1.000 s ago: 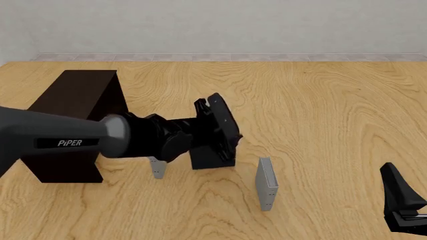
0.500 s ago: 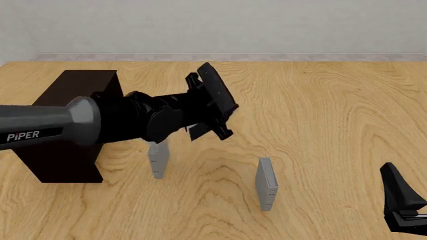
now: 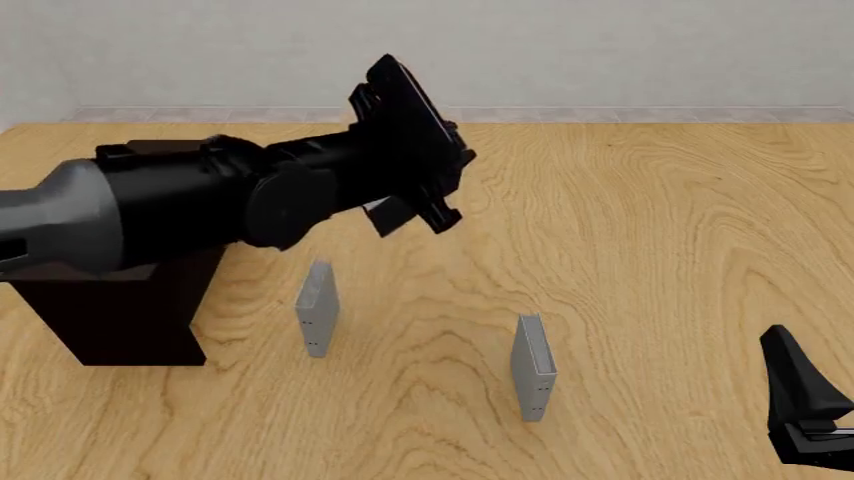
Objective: Pick up the book in the middle and place it on the cabinet shelf.
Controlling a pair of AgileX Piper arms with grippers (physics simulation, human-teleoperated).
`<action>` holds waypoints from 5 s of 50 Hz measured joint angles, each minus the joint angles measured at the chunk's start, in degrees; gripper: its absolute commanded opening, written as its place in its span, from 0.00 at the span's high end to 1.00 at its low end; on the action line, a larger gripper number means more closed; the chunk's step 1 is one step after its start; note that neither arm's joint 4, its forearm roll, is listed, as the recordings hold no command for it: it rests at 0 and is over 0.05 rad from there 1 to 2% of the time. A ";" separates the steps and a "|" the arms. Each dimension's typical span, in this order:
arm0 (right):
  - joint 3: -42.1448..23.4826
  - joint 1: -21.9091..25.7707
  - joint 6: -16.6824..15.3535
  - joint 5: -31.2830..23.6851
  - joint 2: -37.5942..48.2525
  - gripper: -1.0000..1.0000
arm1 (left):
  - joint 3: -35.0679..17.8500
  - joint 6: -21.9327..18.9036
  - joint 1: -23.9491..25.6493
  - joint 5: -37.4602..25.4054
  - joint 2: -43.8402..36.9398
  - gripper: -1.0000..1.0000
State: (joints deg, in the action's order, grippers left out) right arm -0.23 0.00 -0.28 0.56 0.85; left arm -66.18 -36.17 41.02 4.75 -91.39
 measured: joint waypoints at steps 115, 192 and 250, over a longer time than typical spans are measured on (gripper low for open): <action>0.00 0.00 0.00 0.00 0.00 0.00 | 18.16 -23.98 -11.63 4.93 32.43 1.00; 0.00 0.00 0.01 0.00 0.00 0.00 | 30.68 -44.15 -26.84 15.33 32.33 1.00; 0.00 0.00 0.00 0.00 0.00 0.00 | 21.51 -39.58 -36.99 15.36 14.85 1.00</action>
State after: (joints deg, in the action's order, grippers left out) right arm -0.23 0.00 -0.28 0.56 0.85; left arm -44.67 -75.75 4.03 20.12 -76.54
